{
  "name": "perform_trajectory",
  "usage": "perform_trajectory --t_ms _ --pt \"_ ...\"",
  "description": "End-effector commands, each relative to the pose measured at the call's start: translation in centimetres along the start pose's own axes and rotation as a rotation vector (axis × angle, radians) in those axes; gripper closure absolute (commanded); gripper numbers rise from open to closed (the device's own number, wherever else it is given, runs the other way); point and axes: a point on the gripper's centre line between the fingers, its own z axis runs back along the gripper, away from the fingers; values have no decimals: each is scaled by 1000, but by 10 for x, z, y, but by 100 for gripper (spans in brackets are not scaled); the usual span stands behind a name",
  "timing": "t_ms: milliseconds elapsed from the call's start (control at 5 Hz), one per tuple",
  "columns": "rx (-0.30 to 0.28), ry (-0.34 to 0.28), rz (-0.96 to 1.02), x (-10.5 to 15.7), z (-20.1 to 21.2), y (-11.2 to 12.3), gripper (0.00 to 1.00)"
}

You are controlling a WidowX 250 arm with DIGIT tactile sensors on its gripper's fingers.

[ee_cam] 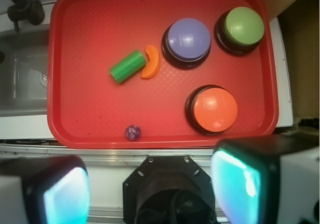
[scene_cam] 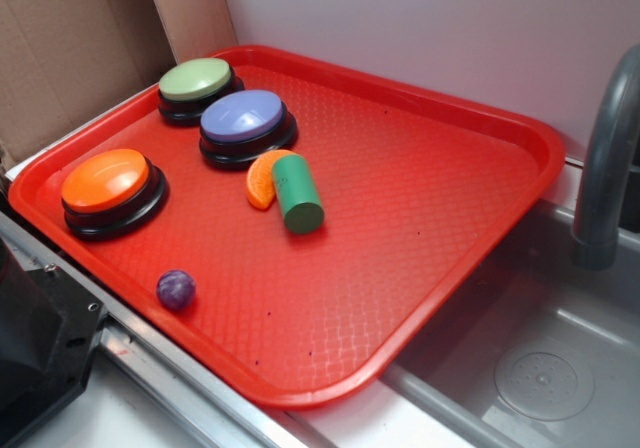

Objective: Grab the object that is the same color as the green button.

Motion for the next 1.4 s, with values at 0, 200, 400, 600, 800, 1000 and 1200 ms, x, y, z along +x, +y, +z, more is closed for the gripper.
perform_trajectory --t_ms 0,200,400,600,800,1000,1200 --pt "0 0 0 0 0 0 0" --pt "-28 -79 250 4 -22 -8 0" --pt "-6 -117 390 9 -39 -11 0" --pt "10 -135 641 26 -72 -9 0" --pt "19 -104 842 44 -104 -11 0" --pt "36 -84 918 61 -141 -15 0" --pt "61 -94 943 79 -171 -17 0"
